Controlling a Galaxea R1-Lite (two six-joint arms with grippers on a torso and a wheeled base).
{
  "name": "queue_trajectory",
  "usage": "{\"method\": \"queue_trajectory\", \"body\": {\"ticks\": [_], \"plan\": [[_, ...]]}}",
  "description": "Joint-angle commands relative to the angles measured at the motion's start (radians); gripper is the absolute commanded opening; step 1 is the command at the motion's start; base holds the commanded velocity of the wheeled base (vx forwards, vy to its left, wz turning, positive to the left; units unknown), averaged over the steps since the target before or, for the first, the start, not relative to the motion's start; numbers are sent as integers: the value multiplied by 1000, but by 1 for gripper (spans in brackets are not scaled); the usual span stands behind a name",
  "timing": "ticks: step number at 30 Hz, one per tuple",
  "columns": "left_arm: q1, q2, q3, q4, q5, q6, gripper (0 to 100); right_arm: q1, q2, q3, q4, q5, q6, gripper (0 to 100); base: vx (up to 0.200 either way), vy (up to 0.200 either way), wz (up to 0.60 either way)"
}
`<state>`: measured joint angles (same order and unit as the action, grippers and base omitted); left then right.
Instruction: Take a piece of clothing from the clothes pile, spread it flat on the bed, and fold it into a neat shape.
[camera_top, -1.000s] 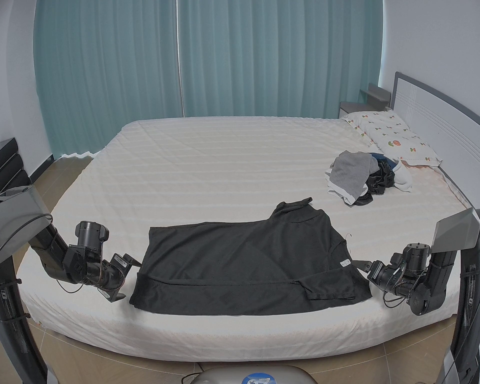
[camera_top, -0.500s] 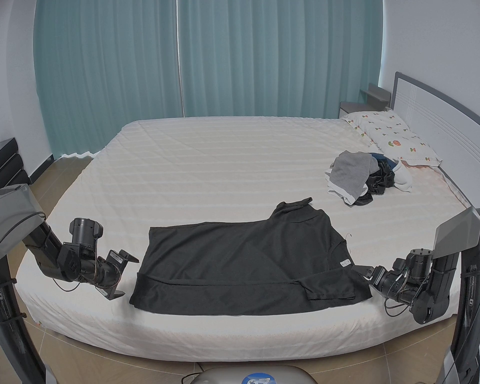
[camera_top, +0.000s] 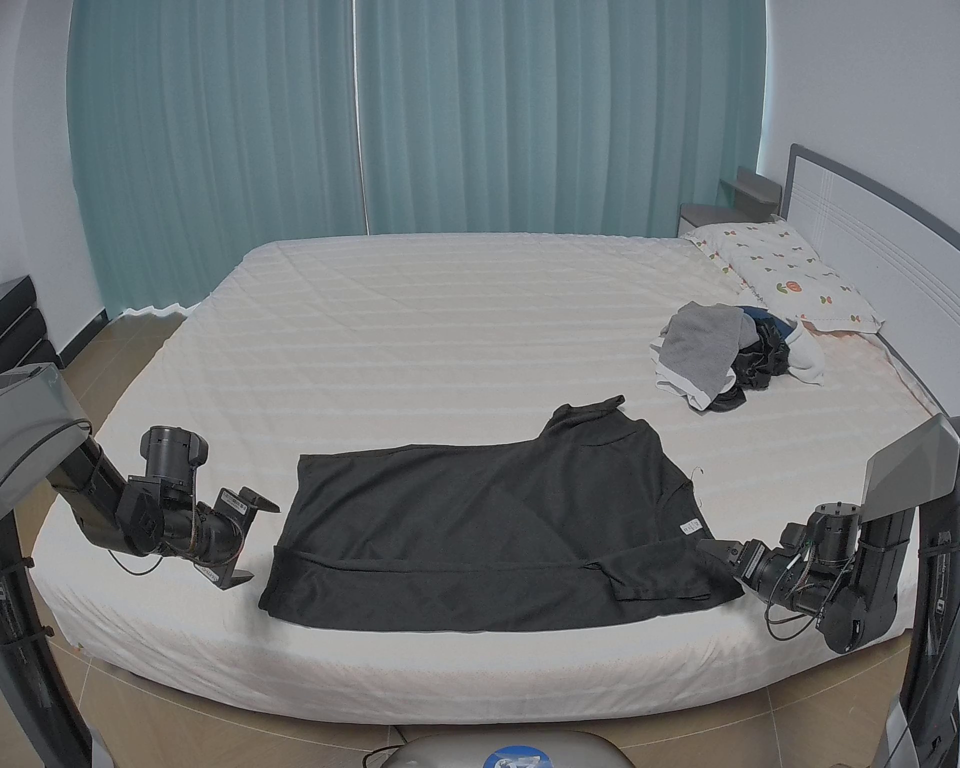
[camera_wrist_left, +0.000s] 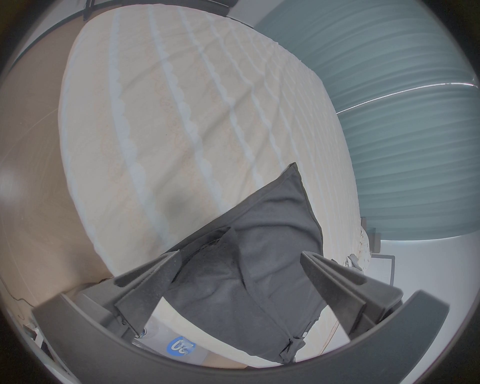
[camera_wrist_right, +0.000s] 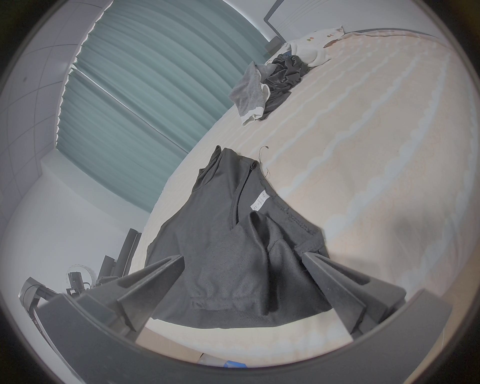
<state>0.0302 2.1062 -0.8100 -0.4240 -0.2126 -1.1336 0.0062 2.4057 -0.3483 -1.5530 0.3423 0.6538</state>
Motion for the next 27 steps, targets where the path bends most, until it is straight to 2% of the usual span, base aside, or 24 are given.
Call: {"method": "queue_trajectory", "body": {"ticks": [1, 13, 15, 19, 22, 26, 27], "plan": [[-1, 2, -8, -1, -1, 0, 100, -2, 13, -5, -10, 0, -2, 100, 200, 0, 0], [-7, -5, 5, 2, 4, 17, 100, 9, 12, -12, -10, 1, -3, 100, 17, 0, 0], [-7, -6, 12, 5, 2, 55, 100, 9, 12, -12, -10, 1, -5, 100, 0, 0, 0], [-7, 6, 37, 2, -1, 226, 100, 8, 12, -28, -10, 1, -3, 100, 0, 0, 0], [-21, 17, 37, -2, -1, 270, 100, 11, 12, -31, -10, 1, -5, 100, 0, 0, 0], [-38, 37, 40, -28, -1, 285, 100, 20, 13, -32, -10, 1, -5, 100, 0, 0, 0], [-49, 51, 49, -65, -1, 301, 100, 25, 15, -32, -10, 0, -3, 100, 0, 0, 0]]}}
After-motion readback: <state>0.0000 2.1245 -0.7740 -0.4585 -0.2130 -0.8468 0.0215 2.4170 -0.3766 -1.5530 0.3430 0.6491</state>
